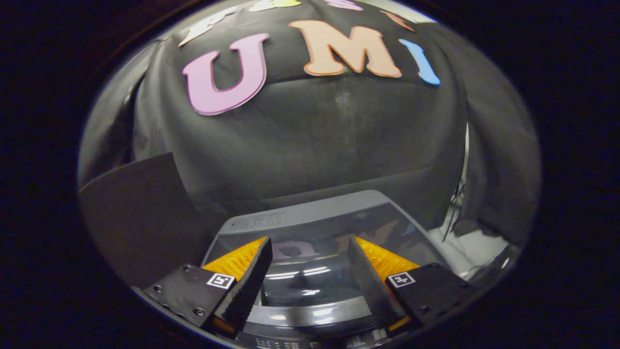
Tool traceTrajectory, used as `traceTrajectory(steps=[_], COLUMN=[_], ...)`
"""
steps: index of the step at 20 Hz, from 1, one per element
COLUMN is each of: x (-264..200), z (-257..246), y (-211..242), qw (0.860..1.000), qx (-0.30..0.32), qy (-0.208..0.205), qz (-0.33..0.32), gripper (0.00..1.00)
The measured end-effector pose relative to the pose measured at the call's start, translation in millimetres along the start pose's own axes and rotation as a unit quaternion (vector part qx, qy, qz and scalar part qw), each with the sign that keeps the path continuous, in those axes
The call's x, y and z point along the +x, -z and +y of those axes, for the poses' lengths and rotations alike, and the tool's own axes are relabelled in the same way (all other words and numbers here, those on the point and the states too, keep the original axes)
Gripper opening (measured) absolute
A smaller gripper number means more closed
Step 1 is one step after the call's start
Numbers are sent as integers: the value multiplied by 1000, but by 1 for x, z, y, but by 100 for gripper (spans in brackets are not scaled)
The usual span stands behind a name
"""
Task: Put the clothes into the washing machine and then close the washing machine lid.
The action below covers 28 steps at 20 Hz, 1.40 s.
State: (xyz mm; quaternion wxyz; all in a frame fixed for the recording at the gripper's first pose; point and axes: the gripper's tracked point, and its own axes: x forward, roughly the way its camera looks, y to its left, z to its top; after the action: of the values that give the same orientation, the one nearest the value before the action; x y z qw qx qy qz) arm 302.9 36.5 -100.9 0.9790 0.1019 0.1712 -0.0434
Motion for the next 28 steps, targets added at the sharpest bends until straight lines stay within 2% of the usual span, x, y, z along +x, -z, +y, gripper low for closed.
traceTrajectory(steps=[2,8,16,19,21,25,28], x=[-13,-52,-115,-147,-162,-173,-169], z=[-6,-4,7,38,43,61,50], y=[-13,-36,-44,-42,-30,-22,-14], qw=[1000,999,996,994,994,994,995], qx=[-6,-26,-22,-49,-74,-60,-64], qy=[19,10,30,-4,-16,-62,-60], qz=[-17,-45,-77,-95,-79,-71,-54], gripper=[98,98,98,98,98,98,98])
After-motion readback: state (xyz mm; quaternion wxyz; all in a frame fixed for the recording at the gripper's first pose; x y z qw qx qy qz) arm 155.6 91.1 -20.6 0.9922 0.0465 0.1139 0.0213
